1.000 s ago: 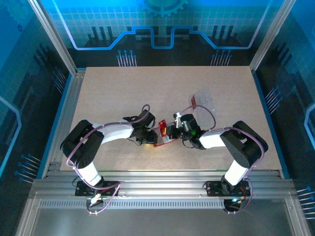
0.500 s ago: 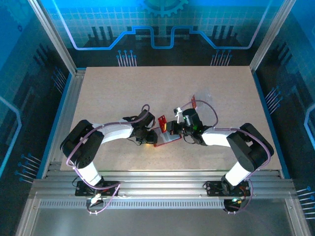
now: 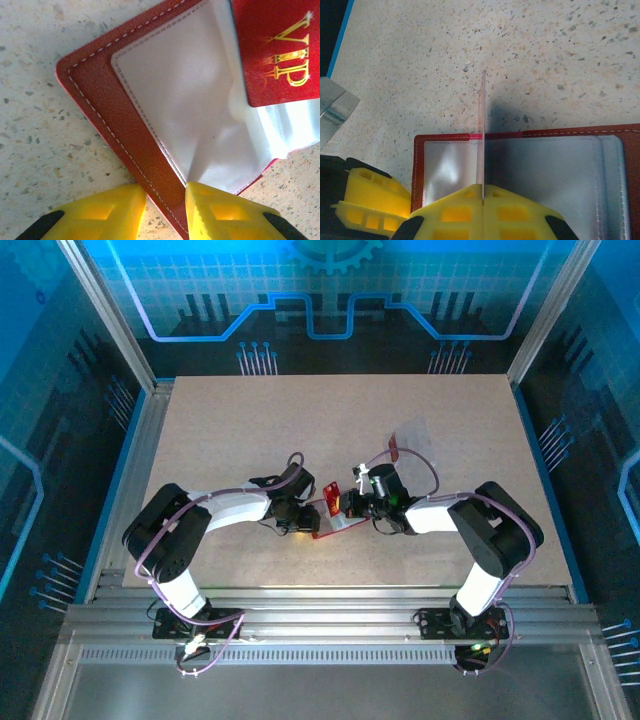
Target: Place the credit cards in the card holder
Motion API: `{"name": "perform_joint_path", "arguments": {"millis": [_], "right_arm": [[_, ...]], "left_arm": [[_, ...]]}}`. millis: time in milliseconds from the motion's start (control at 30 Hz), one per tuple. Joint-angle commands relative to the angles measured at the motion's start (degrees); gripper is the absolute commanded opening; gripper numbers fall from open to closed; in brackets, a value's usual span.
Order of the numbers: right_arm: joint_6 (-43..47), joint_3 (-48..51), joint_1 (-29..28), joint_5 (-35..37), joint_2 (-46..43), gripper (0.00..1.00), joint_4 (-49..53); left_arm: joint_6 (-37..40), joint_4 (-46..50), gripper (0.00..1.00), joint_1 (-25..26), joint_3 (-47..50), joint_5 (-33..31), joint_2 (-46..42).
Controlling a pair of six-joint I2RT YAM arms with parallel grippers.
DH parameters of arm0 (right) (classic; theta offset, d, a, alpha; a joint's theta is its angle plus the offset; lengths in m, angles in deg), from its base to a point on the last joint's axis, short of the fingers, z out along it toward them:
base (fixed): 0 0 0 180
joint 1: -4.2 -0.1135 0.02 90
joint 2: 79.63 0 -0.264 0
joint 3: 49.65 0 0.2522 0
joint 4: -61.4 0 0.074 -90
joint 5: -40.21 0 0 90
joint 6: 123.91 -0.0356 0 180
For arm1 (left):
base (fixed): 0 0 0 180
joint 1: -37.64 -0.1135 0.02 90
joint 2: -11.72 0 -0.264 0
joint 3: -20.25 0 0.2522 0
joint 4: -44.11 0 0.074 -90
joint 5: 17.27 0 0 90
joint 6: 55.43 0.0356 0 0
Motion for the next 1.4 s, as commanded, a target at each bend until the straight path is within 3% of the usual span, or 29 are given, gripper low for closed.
{"name": "perform_joint_path", "arguments": {"millis": [0, 567, 800, 1367], "right_arm": [[1.0, 0.2, 1.37, 0.0, -0.09, 0.0, 0.03], [0.91, 0.46, 2.81, -1.97, -1.51, 0.0, 0.53], [-1.14, 1.61, 4.74, -6.0, -2.97, 0.0, -2.05], [-2.1, 0.19, 4.5, -8.75, 3.71, 0.0, -4.33]], "left_arm": [[0.93, 0.15, 0.31, 0.0, 2.2, 0.12, 3.67], [0.89, -0.05, 0.31, -0.04, 1.79, 0.47, 4.39], [0.96, -0.13, 0.31, -0.02, 1.54, 0.56, 4.93], [1.02, 0.07, 0.31, -0.03, 1.1, 0.83, 5.23]]}}
